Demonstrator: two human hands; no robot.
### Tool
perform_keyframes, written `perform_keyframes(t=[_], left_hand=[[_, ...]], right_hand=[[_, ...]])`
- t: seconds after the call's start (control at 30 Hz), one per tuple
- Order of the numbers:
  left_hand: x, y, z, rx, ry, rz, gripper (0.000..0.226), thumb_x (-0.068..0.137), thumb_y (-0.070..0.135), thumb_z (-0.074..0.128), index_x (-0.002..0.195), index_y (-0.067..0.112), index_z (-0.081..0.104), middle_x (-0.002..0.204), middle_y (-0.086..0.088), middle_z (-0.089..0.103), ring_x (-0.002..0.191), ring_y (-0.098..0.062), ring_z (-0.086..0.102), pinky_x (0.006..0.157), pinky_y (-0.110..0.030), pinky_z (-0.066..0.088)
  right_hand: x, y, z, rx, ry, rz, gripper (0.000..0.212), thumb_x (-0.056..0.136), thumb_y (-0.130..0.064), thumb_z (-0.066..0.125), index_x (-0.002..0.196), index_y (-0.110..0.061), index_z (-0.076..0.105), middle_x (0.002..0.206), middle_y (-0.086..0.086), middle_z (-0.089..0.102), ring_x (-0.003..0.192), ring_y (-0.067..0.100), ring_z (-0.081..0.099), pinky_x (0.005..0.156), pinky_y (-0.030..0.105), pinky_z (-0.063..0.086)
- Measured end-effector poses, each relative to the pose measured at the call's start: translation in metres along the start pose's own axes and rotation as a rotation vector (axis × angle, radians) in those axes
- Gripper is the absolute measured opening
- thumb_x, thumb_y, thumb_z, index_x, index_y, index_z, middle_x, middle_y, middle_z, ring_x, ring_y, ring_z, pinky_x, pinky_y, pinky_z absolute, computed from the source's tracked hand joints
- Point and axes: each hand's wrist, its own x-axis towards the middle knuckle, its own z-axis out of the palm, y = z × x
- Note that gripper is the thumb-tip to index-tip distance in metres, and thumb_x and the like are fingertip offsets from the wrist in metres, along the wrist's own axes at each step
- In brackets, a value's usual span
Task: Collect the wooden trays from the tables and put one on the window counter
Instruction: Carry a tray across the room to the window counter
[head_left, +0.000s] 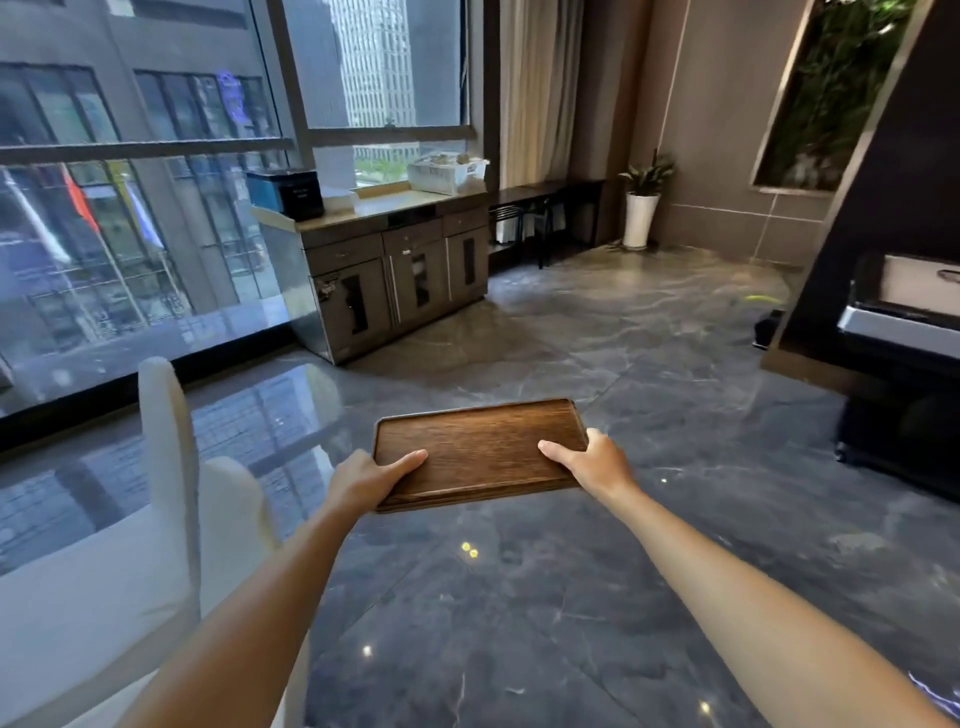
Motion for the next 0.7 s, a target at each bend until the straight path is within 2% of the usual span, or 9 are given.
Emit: perform_keyframes(t=[0.1,0.23,0.4,0.7], left_hand=[[0.058,0.031,0.015,0.018,0.027,-0.02,0.069,0.067,0.065,0.065,0.093,0.001,0.065,0.093,-0.015,0.069,0.085,-0.026,0.063,0.069,-0.032,0.045],[0.146,0.054,0.038,0.026,0.04,-0.048,0.072,0.066,0.067,0.065,0.096,0.002,0.064,0.094,-0.015,0.068,0.088,-0.028,0.064,0.077,-0.037,0.05],[0.279,0.081,0.059,0.057,0.07,-0.049,0.072,0.066,0.068,0.064,0.092,0.001,0.063,0.091,-0.014,0.067,0.086,-0.027,0.063,0.073,-0.036,0.049],[0.53,0.18,0.055,0.04,0.101,-0.037,0.073,0.065,0.069,0.063,0.092,0.001,0.063,0.09,-0.014,0.067,0.085,-0.028,0.064,0.076,-0.039,0.051]], right_hand=[[0.076,-0.005,-0.004,-0.007,-0.02,-0.014,0.055,0.075,-0.05,0.068,0.105,-0.004,0.059,0.108,0.011,0.066,0.101,0.028,0.059,0.077,0.031,0.042],[0.179,-0.006,0.006,-0.008,-0.074,-0.032,0.054,0.076,-0.048,0.068,0.105,-0.004,0.059,0.11,0.011,0.065,0.102,0.027,0.059,0.081,0.032,0.043],[0.319,-0.016,0.034,-0.026,-0.1,-0.037,0.056,0.076,-0.049,0.067,0.108,-0.005,0.058,0.111,0.011,0.066,0.104,0.028,0.059,0.088,0.036,0.047],[0.58,-0.095,0.05,-0.009,-0.087,-0.082,0.056,0.074,-0.05,0.068,0.11,-0.008,0.058,0.114,0.01,0.065,0.106,0.027,0.059,0.081,0.031,0.044]])
